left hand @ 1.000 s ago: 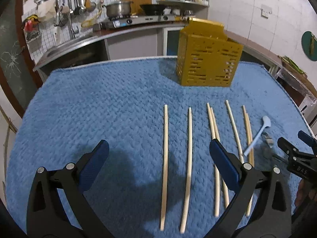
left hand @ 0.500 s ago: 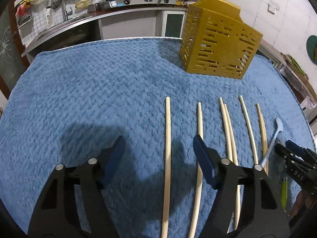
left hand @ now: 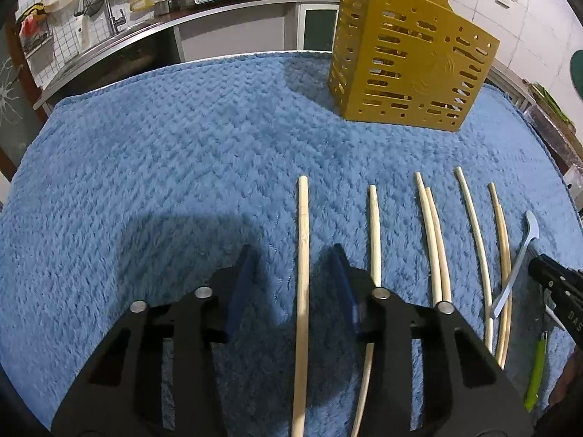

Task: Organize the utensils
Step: 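Grasp the green-handled fork with the right tool while the left tool grasps a wooden chopstick, then lift the fork with the right tool while the left tool carries the chopstick toward the yellow holder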

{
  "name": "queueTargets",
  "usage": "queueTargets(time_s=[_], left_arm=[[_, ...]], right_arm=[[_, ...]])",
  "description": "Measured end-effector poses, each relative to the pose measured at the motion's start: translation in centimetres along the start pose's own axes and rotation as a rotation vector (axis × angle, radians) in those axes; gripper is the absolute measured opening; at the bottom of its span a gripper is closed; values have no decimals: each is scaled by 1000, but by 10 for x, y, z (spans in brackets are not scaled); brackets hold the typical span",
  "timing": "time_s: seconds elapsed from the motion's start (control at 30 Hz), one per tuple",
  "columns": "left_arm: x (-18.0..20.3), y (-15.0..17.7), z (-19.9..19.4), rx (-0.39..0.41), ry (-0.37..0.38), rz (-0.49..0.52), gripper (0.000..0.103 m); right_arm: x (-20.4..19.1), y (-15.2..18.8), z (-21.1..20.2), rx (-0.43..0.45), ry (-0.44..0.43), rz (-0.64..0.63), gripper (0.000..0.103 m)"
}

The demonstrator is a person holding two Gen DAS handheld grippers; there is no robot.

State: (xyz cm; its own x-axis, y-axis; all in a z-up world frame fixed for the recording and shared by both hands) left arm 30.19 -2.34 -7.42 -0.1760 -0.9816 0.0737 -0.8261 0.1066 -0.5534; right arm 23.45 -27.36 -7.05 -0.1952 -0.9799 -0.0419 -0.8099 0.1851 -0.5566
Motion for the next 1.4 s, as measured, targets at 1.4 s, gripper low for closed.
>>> queueTargets(time_s=[1.4], left_arm=[[12,-48,-116,418,224,-43,4]], right_arm=[[16,-64,-93,415,-66,-33,2]])
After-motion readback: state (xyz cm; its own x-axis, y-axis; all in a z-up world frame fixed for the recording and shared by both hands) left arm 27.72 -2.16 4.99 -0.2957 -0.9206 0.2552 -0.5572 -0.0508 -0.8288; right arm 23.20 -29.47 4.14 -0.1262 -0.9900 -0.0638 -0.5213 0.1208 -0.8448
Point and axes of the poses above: each gripper's, at about its wrist camera, not at the fingertips, and z roughly the way its jaws point, x to its right, y to its underside, the point moved 4 cm from there along z, roughly the way its jaws point, and after that the axes turned 3 degrees about y, right-handed, at the moved point
